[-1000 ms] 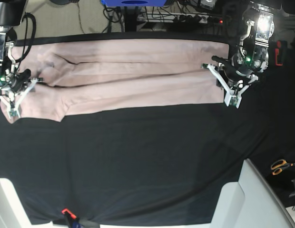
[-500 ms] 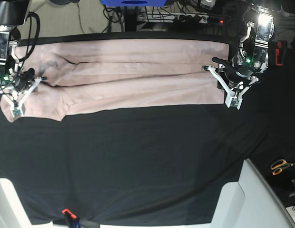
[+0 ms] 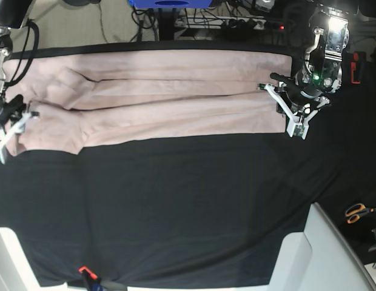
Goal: Fold the T-shirt properly
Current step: 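Hold both strip ends and straighten the strip with both grippers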
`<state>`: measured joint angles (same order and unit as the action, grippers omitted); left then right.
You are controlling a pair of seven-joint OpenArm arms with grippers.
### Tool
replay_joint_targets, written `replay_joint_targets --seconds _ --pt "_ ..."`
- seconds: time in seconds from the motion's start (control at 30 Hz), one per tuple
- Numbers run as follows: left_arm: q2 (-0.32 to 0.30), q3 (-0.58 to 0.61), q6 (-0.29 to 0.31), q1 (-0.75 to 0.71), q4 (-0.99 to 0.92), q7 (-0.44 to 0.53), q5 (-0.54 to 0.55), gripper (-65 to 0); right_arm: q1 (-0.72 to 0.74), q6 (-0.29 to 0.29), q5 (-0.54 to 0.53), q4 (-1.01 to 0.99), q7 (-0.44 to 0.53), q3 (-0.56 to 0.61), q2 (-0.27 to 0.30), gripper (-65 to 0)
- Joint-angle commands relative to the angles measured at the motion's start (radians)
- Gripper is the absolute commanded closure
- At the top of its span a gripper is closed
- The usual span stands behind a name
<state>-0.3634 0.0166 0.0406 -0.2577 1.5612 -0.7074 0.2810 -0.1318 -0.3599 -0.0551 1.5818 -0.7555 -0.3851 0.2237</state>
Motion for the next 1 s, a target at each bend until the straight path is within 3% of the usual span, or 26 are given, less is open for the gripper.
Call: replay_joint_targets --seconds 0.0,0.1,0.13,0.2,0.27,0.5,0.67,0.97 --pt "-0.01 -0.007 -0.006 0.005 0.014 0.015 -0.007 0.0 0.041 -0.029 -0.007 0.006 0.054 0.008 0.015 -21.5" --pt "-0.009 -0.007 -0.008 0.005 0.014 0.015 -0.007 0.0 0.126 -0.095 -0.004 -0.125 0.087 0.036 0.021 -2.0" --pt "-0.009 -0.007 -0.008 0.005 0.014 0.015 -0.007 0.0 0.162 -0.107 -0.004 -0.179 0.087 0.038 0.023 0.0" --pt "-0.009 -0.008 -0.008 0.005 0.014 0.015 -0.007 0.0 0.222 -0.14 -0.004 -0.295 0.093 0.034 0.023 -2.1" --pt "-0.009 -0.013 -0.008 0.005 0.014 0.015 -0.007 0.0 0.272 -0.166 -0.004 -0.407 0.115 0.034 0.038 -0.3" --pt "-0.012 -0.016 -0.008 0.004 0.014 0.015 -0.007 0.0 0.373 -0.167 -0.002 -0.722 0.271 0.033 0.089 0.0" --pt "-0.012 -0.017 -0.008 0.002 0.009 0.015 -0.007 0.0 0.383 -0.086 -0.002 -0.808 0.377 0.033 0.13 0.0" --pt "-0.009 -0.017 -0.009 0.002 -0.031 0.045 -0.006 0.0 0.384 -0.081 -0.004 -0.826 0.414 0.033 0.205 0.0"
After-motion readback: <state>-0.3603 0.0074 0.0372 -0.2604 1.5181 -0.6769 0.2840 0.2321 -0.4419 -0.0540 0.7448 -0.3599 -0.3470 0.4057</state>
